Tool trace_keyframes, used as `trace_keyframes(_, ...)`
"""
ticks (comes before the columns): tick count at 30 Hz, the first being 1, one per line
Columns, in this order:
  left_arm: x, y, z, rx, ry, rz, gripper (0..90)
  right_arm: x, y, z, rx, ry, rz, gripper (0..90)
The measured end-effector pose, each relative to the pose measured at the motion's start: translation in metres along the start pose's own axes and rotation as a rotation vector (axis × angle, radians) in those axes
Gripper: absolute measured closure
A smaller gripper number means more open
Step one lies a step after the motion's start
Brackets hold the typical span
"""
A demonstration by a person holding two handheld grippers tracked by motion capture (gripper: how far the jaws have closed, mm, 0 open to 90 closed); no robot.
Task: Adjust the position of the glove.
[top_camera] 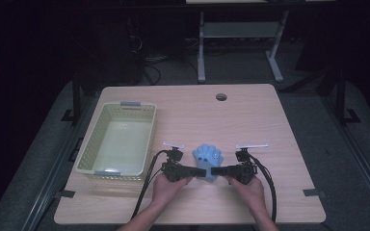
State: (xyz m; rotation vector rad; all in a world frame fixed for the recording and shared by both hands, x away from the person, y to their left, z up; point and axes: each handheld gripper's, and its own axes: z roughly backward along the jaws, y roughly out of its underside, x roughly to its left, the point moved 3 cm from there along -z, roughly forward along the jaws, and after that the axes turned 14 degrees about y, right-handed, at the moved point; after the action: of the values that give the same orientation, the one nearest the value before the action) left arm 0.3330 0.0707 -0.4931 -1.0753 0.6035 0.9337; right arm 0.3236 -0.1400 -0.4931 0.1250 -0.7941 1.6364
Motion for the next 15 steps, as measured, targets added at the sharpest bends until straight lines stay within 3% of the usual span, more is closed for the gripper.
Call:
trace_keyframes(4, 0.001, 0.0, -0.001, 0.003, 0.0, 0.0, 54.0, 0.002, -0.001, -0.005, -0.006, -0.025, -0.017, 57.3)
trace_keyframes(9, 0.004, 0.001, -0.004, -0.003, 0.052, 0.037, 57.2, 0.002, -0.002, -0.009, -0.019, -0.038, -0.03, 61.6)
trace_keyframes(15, 0.006, 0.0, -0.006, -0.017, 0.059, 0.05, 58.3, 0.003, -0.003, -0.012, -0.021, -0.046, -0.017, 65.1)
